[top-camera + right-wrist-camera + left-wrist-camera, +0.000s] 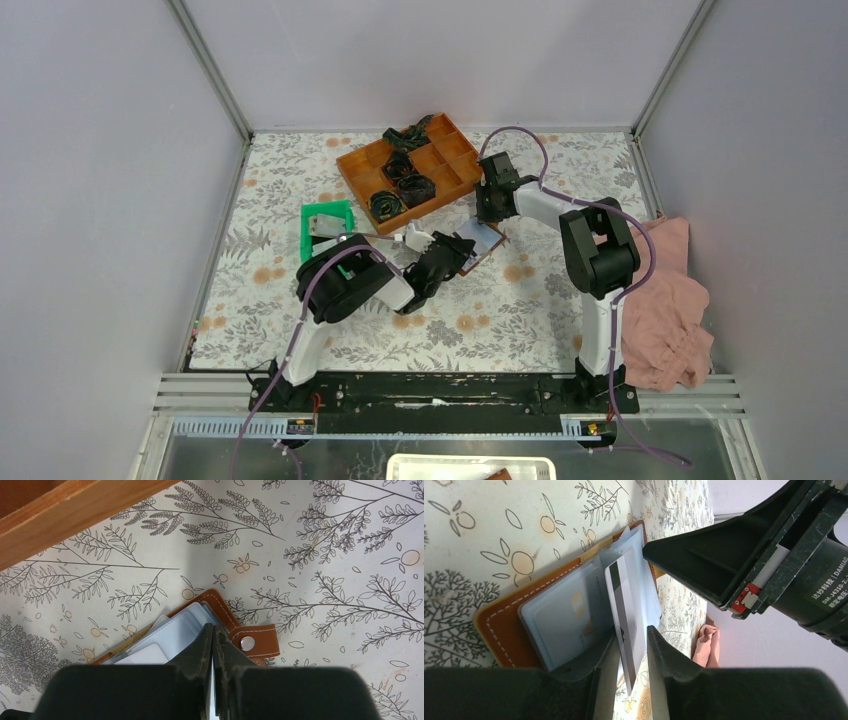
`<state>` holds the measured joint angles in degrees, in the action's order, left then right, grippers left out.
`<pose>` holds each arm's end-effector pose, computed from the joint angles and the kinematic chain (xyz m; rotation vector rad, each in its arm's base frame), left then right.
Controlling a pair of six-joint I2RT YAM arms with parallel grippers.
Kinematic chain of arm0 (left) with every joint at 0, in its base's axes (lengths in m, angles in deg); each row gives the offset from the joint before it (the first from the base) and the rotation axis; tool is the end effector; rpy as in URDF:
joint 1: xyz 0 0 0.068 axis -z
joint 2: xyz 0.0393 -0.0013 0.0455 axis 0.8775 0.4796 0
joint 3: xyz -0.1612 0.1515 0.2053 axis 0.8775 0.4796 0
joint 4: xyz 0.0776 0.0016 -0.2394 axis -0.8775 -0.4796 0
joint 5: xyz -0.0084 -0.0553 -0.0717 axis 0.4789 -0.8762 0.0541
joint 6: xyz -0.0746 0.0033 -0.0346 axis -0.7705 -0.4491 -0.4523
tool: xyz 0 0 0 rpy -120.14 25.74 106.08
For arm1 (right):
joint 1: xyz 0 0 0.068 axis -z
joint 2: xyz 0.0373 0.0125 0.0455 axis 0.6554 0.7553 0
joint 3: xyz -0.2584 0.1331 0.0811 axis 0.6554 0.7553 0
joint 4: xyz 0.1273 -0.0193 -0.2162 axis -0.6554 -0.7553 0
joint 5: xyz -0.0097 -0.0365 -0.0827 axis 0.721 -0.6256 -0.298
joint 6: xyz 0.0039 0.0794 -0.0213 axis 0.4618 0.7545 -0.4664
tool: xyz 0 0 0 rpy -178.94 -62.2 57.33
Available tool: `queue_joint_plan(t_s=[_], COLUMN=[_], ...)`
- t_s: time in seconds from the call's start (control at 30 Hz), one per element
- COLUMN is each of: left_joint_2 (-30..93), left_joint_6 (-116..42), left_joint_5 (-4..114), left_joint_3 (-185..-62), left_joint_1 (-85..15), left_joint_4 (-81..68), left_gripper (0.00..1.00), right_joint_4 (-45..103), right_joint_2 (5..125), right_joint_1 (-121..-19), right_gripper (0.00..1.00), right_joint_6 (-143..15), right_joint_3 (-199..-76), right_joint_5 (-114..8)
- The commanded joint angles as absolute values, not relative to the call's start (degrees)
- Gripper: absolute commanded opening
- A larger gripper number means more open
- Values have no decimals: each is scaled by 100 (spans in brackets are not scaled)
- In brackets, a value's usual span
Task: Put the credit cards into the card holder
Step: Insert the credit card into the card holder.
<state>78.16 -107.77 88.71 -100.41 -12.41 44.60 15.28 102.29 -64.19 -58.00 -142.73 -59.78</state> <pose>0.3071 -0.3051 0.1059 -0.8866 1.8476 -1.0978 0.4339 0.1877 0.1640 -0.2328 2.4837 0.2892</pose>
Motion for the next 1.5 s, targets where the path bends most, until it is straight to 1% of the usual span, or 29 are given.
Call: queue_joint_plan(t_s=[0.0,0.27,0.8,0.9,1.17,1.47], left_joint_2=[7617,7281,6932,6913,7018,7036], left_joint_6=[-10515,-10335,-9993,-10002,-9881,-9604], left_joint_5=[8881,8899,8903,8933,8892,8921], left_joint_3=[-9849,-9723,-9722,-9667,-9873,-10346], left_joint_1=[-1201,-1195,-1195,-1194,-1196,-1196], left_joint_4=[3948,3531,2841,2878,2787,1881], left_gripper=[34,40,41,38,27,27], right_joint_4=[790,799,829,843,844,817], right_joint_2=[10371,10331,10331,10330,10309,10308], right_joint_1=[-6438,-6441,-6441,-6436,-6440,-6441], right_gripper=[6,6,6,6,6,6], right_joint_6=[-5782,-5791,-5787,-5782,-5788,-5797], right_joint_3=[-14003,-13982,-13948,-13940,-13921,-13960], right_joint_5=[-6057,-6070,-6038,-6027,-6048,-6045])
